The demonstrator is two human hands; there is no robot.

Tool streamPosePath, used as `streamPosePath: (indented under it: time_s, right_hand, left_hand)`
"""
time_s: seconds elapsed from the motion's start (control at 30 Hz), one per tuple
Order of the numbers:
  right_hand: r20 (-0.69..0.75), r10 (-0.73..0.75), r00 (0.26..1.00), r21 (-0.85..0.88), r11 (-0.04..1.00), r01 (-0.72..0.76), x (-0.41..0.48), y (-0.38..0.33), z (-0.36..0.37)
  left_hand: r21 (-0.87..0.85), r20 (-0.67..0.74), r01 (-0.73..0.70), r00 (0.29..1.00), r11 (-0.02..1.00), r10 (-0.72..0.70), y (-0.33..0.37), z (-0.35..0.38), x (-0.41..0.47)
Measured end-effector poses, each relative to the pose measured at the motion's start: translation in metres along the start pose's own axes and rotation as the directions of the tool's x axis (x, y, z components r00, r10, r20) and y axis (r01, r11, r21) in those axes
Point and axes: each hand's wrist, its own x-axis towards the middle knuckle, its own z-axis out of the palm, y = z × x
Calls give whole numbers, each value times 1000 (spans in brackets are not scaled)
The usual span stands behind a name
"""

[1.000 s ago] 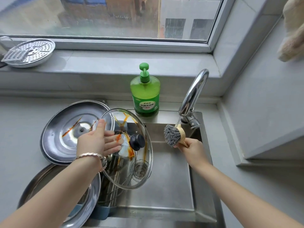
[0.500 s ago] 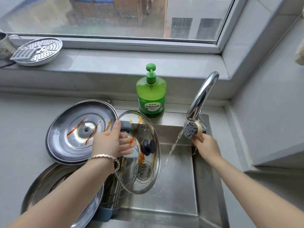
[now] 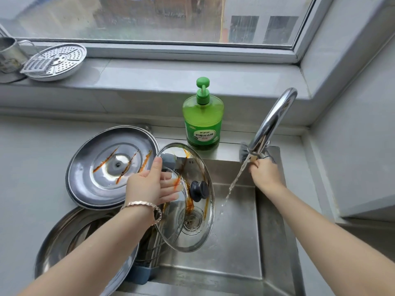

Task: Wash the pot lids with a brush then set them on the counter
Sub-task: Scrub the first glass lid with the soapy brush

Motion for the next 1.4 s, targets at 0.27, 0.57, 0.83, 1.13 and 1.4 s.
streamPosePath:
  time_s: [0.27, 0.57, 0.83, 1.13, 1.4]
  right_hand:
    - [280, -242, 929, -52, 963, 266, -148, -25, 0]
    - [191, -164, 968, 438, 897, 65, -147, -18, 2]
    - [-282, -421, 862, 88, 883, 460, -172, -34, 12]
    - [99, -110, 989, 566, 824, 35, -147, -36, -12]
    - [69, -152, 986, 68, 987, 147, -160, -35, -6]
  left_hand:
    - [-33, -23, 75, 997, 997, -75, -19, 10, -8]
    - [-52, -81, -22, 997, 998, 18, -29, 21, -31]
    - [-95, -79, 18, 997, 995, -25, -35, 23, -39]
    - [-45, -27, -50, 998, 998, 49, -45, 22, -57]
    - [-18, -31, 12, 999, 1000, -13, -60, 29, -60]
